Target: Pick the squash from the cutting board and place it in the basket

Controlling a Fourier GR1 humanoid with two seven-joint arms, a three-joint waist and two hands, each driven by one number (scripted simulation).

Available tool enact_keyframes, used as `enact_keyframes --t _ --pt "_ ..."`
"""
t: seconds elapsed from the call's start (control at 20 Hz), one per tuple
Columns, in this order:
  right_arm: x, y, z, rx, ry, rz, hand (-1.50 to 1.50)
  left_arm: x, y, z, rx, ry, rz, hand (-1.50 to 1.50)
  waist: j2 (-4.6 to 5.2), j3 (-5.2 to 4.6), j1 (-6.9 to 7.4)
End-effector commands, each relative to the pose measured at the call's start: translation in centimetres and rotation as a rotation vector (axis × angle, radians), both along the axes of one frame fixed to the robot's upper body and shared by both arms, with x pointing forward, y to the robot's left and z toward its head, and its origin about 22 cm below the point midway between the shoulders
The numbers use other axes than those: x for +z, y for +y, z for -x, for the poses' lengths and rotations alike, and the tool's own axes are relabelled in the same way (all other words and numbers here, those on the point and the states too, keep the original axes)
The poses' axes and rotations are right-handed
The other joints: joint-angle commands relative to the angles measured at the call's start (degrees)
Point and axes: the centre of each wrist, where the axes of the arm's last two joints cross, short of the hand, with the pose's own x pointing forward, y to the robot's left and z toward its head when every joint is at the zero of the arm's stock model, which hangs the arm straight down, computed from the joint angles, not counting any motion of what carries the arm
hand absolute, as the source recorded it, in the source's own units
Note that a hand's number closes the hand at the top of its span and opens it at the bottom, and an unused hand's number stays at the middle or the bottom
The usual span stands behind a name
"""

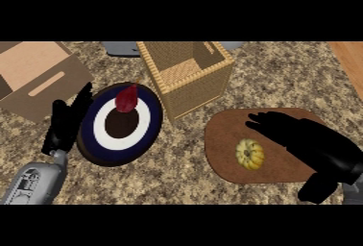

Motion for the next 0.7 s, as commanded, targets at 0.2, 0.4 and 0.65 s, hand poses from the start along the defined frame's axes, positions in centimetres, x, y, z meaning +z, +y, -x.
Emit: enact_keyframes --t 0.2,0.4,0.65 --pt "-4.0 1.3 0.2 0.005 -0.003 -0.005 -1.50 -0.4 -0.1 0.9 -0.005 0.012 0.000 0.00 -0.05 -0.02 -0.04" --pt "-3.9 2.7 -0.9 0.007 -0.001 -0.014 -1.50 0.3 -0.1 2.3 0.008 0.007 0.009 0.00 -0.09 -0.01 0.15" --pt "-5.8 0.9 -1.7 0.009 0.021 -0.007 -1.50 0.9 1.0 0.6 0.007 -0.013 -0.009 0.00 -0.03 -0.01 -0.01"
